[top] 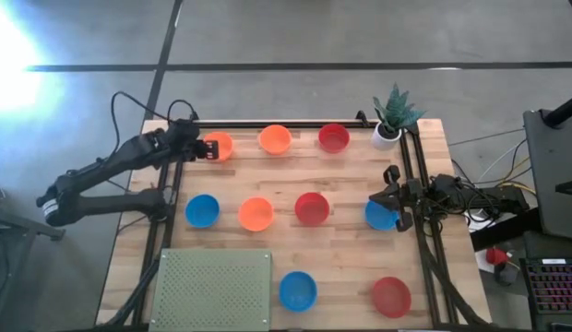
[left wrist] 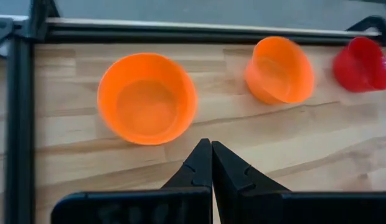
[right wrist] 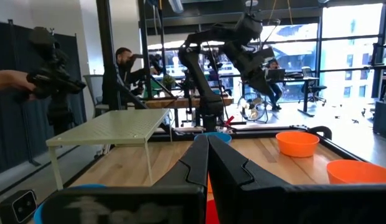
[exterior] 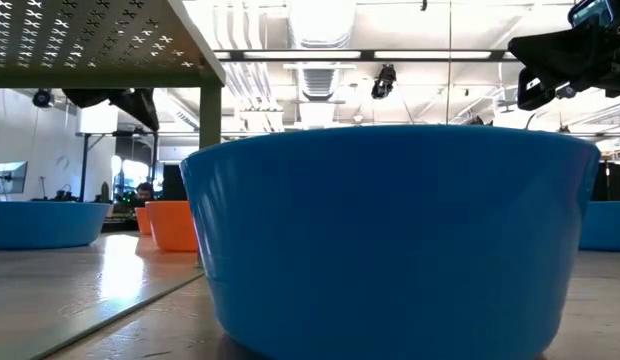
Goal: Pick & Place Mini bowls
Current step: Put the top left orange bowl on the shelf
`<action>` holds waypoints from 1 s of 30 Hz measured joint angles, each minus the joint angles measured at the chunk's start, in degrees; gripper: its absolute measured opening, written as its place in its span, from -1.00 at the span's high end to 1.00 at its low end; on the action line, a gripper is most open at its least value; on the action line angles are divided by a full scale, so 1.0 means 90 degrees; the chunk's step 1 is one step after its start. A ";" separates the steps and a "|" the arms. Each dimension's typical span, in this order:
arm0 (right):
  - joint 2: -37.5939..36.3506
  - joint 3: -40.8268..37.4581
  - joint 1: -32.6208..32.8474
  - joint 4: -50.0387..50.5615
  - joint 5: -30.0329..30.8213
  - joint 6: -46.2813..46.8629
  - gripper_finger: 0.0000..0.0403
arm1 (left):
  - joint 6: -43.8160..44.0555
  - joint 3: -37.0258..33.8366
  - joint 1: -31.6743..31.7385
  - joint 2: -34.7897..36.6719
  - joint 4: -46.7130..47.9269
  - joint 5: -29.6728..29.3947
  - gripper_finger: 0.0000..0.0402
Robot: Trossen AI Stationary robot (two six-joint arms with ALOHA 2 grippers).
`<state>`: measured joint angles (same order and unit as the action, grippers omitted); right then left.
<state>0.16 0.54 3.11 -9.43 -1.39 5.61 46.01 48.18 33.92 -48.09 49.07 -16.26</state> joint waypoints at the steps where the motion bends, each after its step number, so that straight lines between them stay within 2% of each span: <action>1: 0.0000 0.0000 -0.0001 0.0000 0.0000 0.0000 0.96 | 0.0004 0.0000 0.0065 -0.0023 0.0111 -0.0123 0.99; 9: 0.0000 0.0002 -0.0001 -0.0018 0.0002 0.0197 0.96 | -0.0238 0.0000 0.0187 -0.0064 0.0208 -0.0075 0.89; 24: 0.0000 0.0000 0.0000 -0.0027 0.0002 0.0209 0.96 | -0.0062 0.0000 0.0193 -0.0120 0.0333 -0.0079 0.93; 30: 0.0000 0.0000 -0.0002 -0.0032 0.0002 0.0212 0.96 | -0.0048 0.0000 0.0214 -0.0244 0.0389 -0.0002 0.76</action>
<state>0.16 0.54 3.09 -9.72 -1.37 7.51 45.58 48.18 35.85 -50.29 52.58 -16.28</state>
